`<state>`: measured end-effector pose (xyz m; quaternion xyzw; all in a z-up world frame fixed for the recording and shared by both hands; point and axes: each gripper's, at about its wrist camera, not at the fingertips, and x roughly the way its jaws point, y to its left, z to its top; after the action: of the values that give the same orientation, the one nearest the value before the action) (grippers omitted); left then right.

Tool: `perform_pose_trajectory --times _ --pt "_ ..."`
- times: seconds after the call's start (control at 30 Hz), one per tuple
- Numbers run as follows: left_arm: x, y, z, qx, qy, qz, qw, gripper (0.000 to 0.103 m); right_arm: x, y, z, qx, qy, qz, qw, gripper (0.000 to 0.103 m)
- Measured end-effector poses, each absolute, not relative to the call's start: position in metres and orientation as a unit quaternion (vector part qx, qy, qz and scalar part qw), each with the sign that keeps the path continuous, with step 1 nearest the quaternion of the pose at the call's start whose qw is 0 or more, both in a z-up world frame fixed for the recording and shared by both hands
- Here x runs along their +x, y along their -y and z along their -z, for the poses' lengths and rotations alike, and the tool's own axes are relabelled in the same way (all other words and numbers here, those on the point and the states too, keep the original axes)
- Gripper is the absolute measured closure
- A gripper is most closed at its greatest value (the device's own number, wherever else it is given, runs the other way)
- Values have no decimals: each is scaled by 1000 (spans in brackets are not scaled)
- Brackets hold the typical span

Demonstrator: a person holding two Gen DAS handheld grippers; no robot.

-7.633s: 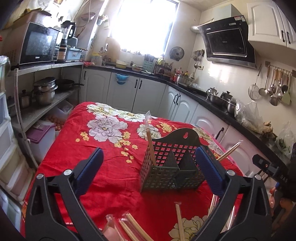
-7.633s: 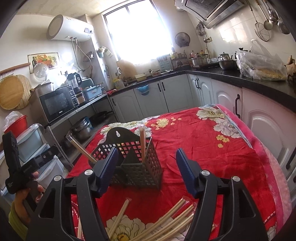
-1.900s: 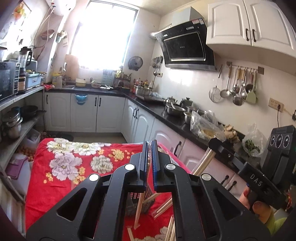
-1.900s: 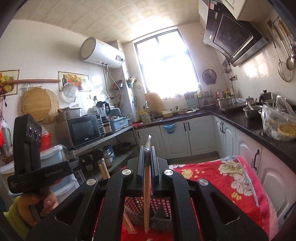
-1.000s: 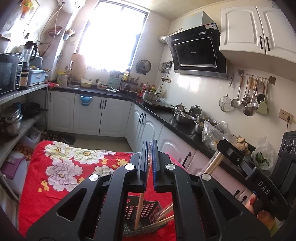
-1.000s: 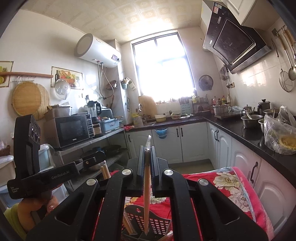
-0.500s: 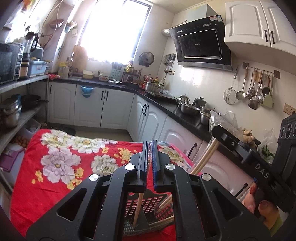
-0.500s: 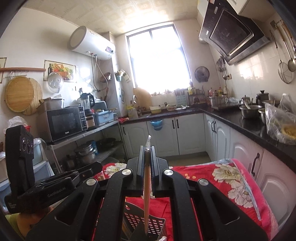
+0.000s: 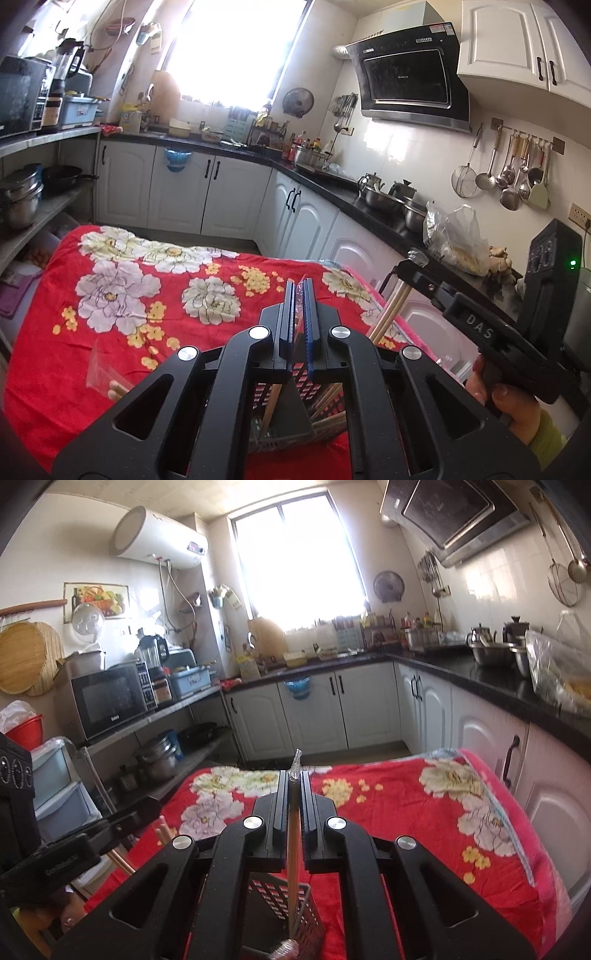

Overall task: Organize utensils
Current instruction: 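Lower the chopsticks into the caddy slots and open both tools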

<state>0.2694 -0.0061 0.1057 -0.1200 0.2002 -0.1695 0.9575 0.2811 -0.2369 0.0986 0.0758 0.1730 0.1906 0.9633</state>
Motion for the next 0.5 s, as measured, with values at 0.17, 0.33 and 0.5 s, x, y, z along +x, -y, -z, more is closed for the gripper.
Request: perform_pose_trajectory --times 0.17,0.33,0.5 --pt "267 3 -98 -119 -205 166 957 101 282 238 -86 77 -190 -190 960 97" --pt "264 3 -98 -119 -205 164 958 101 278 241 -81 89 -204 -189 957 97" --pt "257 1 -96 -119 -204 168 957 101 267 243 -83 88 -203 -195 955 97"
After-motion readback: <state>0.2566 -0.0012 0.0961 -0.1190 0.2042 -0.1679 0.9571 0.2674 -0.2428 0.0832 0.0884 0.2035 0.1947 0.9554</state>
